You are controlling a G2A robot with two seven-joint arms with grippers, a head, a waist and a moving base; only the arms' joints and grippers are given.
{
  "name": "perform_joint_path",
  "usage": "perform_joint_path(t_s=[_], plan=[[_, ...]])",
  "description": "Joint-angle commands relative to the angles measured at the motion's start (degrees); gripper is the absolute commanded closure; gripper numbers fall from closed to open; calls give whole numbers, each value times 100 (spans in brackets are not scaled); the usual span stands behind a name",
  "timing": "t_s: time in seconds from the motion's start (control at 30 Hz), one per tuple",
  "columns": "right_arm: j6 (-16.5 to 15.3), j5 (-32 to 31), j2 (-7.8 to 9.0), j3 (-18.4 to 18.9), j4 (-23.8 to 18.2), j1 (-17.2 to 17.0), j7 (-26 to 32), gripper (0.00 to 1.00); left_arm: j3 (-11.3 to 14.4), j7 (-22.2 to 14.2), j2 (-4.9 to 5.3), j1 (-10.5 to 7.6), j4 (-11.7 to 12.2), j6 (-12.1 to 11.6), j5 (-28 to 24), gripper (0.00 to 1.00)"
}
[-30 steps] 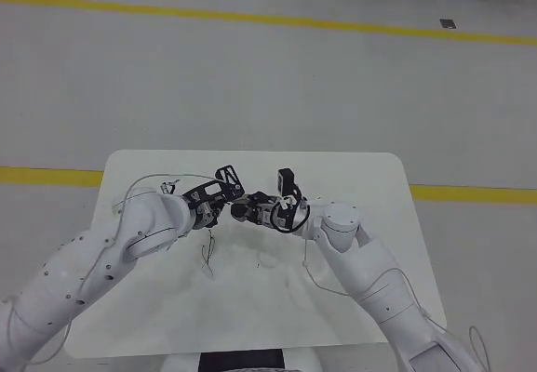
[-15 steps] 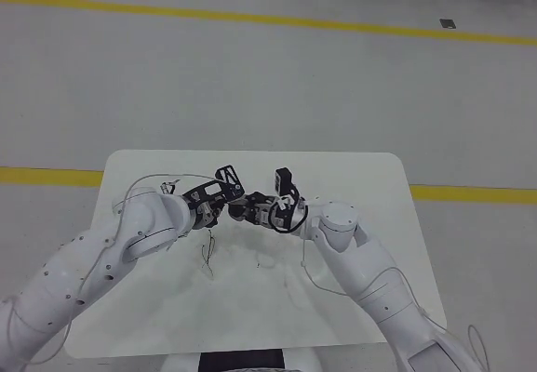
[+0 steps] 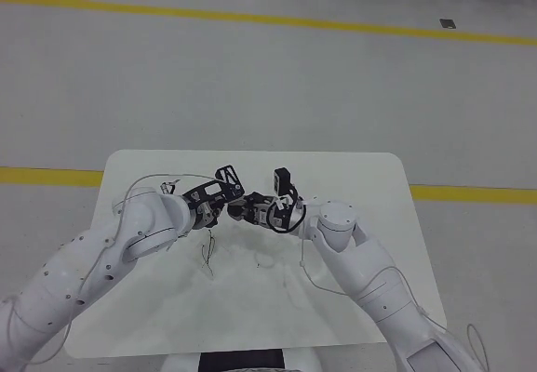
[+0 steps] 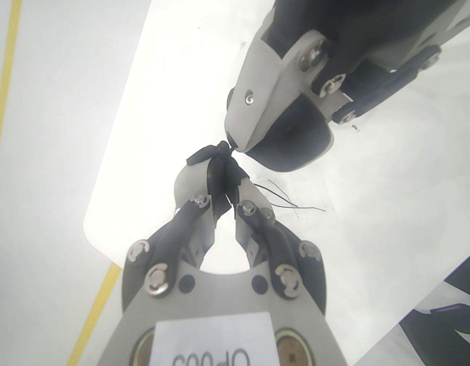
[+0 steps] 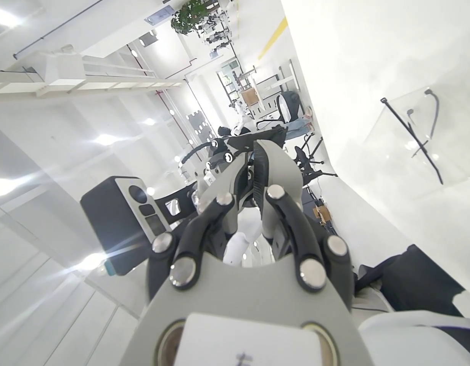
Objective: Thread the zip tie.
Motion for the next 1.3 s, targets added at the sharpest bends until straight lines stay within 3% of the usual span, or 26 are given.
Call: perform_joint_path(t_s=[0.0,0.33,0.37,0.4,0.67,1.03,1.27], plan=[[4,-16,-1,-2,0,3,-7,100,0,0,0,0,0,0,0,100],[11,-91,-3,-7,-8,1,-41,100,0,0,0,0,0,0,0,97],[3,-103,-1,-1,-14,-5,-47,100,0,0,0,0,0,0,0,26],[-6,-119,1,4,-18,-11,-55,100,0,0,0,0,0,0,0,0],[-182,-305,38,100,-73,-98,-74,100,0,0,0,0,0,0,0,0],[-866,-1023,152,322,-249,-334,-72,100,0,0,0,0,0,0,0,0],[-891,-1053,156,329,-257,-340,-78,100,0,0,0,0,0,0,0,0]])
